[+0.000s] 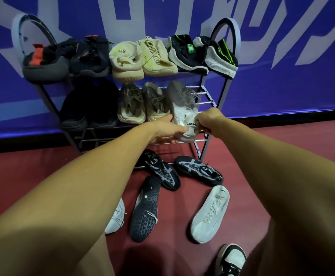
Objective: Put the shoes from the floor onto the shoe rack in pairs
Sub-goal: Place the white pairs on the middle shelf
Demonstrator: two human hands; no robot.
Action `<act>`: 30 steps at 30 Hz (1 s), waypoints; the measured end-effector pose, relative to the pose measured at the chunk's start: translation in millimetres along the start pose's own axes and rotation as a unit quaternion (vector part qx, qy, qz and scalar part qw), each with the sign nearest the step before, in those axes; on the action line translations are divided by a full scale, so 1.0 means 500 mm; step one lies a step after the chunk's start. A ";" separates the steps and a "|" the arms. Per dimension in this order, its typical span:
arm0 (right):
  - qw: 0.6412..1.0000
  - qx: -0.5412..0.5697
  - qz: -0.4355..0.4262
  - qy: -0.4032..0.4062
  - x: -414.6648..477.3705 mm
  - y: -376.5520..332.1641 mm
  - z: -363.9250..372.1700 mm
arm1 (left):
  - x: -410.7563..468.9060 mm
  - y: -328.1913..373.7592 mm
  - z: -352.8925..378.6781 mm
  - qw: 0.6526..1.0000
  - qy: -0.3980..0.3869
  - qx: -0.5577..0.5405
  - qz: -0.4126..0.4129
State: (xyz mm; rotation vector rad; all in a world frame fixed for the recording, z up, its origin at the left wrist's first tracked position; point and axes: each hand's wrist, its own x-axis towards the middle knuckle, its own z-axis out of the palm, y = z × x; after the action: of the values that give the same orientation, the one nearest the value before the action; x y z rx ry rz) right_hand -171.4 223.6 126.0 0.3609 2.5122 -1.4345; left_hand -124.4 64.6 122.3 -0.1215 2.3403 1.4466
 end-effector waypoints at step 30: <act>0.998 -0.043 -0.021 -0.036 0.019 -0.020 0.031 | 0.053 0.015 0.026 0.991 0.039 0.129 0.004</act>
State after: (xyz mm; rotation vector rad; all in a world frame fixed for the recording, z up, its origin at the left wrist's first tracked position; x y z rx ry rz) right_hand -182.6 205.9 123.3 0.2395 2.5285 -1.3239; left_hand -147.3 83.1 113.7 -0.0995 2.5703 1.1485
